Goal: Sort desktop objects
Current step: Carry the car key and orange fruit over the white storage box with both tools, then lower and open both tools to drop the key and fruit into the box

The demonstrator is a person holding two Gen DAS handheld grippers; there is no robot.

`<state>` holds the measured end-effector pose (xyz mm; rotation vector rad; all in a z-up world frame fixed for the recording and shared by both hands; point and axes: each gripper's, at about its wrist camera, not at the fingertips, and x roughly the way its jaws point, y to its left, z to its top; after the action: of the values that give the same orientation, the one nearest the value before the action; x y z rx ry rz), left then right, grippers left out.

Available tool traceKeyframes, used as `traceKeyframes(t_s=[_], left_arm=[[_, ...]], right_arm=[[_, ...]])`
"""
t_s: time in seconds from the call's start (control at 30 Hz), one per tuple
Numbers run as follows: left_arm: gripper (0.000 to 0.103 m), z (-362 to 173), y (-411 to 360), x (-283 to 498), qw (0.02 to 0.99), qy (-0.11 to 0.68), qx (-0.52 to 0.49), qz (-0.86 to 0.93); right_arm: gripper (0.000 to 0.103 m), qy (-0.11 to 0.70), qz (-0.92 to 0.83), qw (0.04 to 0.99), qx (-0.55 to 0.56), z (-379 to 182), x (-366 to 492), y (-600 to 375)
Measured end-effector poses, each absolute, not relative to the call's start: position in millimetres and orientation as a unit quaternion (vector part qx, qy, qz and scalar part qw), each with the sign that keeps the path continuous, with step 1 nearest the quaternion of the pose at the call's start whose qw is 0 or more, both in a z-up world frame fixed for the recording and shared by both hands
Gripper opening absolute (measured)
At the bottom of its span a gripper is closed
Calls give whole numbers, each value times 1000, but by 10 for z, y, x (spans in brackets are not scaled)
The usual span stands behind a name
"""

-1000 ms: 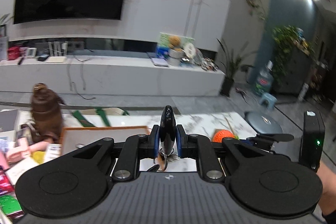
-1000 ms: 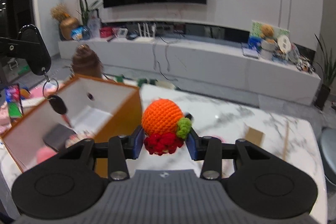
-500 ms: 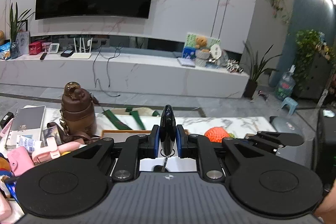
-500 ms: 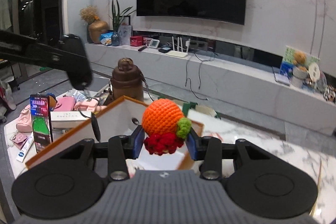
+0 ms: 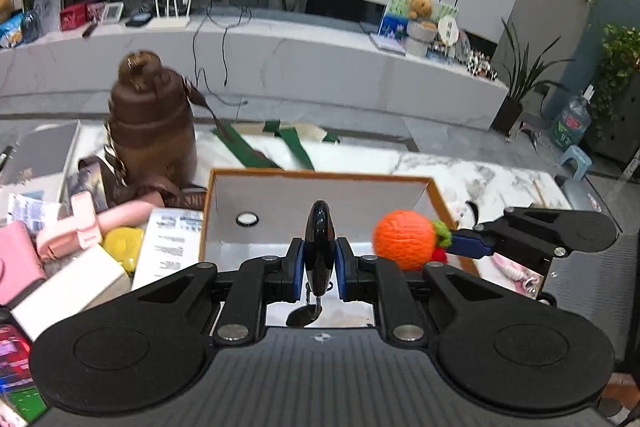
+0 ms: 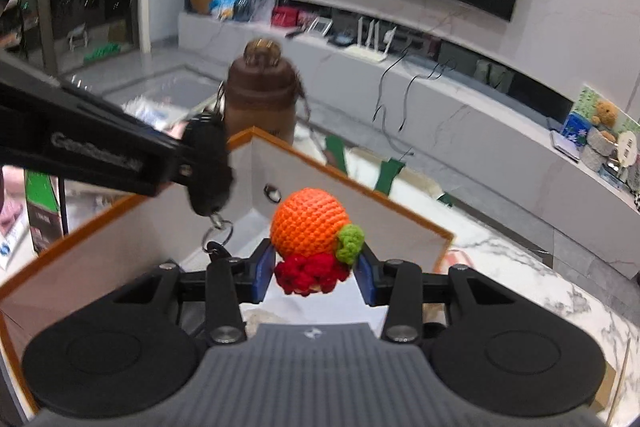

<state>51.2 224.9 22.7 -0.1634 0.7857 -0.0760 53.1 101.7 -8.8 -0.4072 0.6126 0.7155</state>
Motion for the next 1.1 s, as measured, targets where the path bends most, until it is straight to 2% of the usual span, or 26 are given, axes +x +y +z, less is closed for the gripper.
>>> traceKeyframes(t_s=[0.4, 0.73, 0.83, 0.9, 0.97, 1.1], left_arm=[[17, -55, 2239, 707, 903, 426, -59, -17], [19, -170, 2271, 751, 892, 446, -66, -1], [38, -170, 2293, 740, 892, 448, -65, 11], [65, -158, 2299, 720, 893, 444, -66, 14], [69, -127, 2296, 705, 895, 440, -69, 18], [69, -99, 2277, 694, 895, 441, -68, 23]], right_arm=[[44, 328, 343, 841, -258, -379, 648, 1257], [44, 345, 338, 833, -271, -476, 647, 1259], [50, 340, 336, 836, -269, -469, 630, 1237], [51, 338, 339, 836, -267, -460, 614, 1224], [55, 337, 342, 838, -260, -446, 606, 1201], [58, 335, 350, 842, -238, -399, 604, 1145]])
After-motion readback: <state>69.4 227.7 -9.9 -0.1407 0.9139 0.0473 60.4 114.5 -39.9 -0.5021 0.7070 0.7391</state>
